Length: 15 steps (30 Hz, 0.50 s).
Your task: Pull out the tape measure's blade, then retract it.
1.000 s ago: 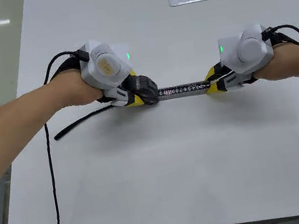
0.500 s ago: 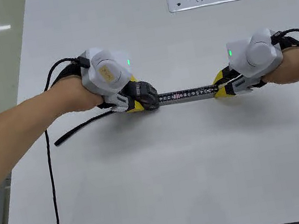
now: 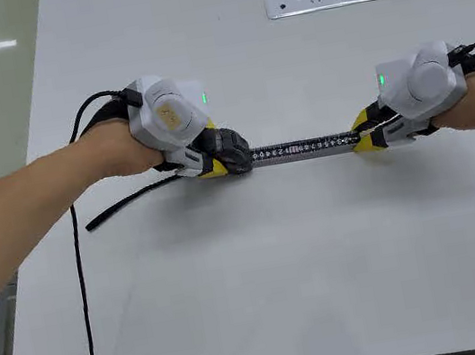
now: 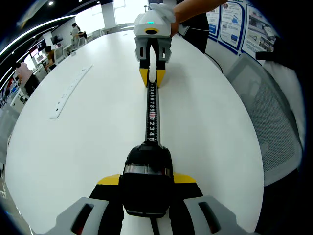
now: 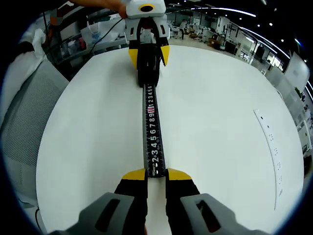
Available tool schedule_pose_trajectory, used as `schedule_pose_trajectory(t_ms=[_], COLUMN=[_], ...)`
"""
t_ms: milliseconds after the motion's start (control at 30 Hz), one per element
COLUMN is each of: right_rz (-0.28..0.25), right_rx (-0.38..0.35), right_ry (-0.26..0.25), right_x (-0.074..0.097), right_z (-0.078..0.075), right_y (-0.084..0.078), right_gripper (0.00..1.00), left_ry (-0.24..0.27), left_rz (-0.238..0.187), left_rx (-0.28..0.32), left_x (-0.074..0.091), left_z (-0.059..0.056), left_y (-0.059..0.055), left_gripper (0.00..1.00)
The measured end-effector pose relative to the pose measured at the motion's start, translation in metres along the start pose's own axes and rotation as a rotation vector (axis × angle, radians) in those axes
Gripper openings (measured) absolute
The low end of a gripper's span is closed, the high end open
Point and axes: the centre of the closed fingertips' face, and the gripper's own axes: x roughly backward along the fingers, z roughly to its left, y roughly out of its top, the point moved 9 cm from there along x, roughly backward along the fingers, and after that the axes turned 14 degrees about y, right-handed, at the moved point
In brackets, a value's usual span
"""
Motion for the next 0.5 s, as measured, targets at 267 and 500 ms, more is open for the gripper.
schedule_pose_trajectory(t_ms=[267, 500], right_rz=[0.007, 0.016], right_rx=[-0.001, -0.016], right_ry=[0.000, -0.002], right_x=[0.005, 0.012], right_z=[0.002, 0.003], right_y=[-0.007, -0.020], right_gripper=[0.12, 0.12], left_ry=[0.002, 0.001], left_rz=[0.002, 0.004], left_rx=[-0.003, -0.005], left_x=[0.000, 0.000], left_z=[0.000, 0.000], left_y=[0.000, 0.000], left_gripper=[0.33, 0.33])
